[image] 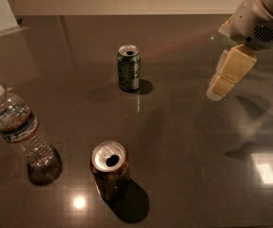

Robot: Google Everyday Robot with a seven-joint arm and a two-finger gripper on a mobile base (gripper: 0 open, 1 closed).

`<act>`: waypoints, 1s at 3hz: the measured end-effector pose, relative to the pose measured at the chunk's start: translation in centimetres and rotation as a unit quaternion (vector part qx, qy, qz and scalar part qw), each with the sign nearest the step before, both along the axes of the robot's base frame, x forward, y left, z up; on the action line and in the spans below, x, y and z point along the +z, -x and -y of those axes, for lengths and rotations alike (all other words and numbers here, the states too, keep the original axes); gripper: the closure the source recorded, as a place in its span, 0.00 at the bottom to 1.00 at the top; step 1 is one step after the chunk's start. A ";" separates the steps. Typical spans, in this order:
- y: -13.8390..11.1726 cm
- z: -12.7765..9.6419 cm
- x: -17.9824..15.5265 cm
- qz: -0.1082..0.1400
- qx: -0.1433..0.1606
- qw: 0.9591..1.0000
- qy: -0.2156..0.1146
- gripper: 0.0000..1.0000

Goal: Knock green can over

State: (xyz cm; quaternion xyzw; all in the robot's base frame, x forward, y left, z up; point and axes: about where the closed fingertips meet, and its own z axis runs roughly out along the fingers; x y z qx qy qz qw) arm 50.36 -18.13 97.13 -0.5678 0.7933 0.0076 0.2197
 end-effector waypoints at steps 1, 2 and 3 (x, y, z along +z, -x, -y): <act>-3.7 -2.0 -0.8 0.008 -0.015 0.998 -0.057 0.00; -7.0 -4.3 -1.9 0.015 -0.022 0.992 -0.126 0.00; -9.0 -7.5 -2.7 0.017 -0.006 0.982 -0.186 0.00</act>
Offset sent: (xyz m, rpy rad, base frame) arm 0.1130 0.0679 -0.0295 0.4422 -0.0578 -0.0668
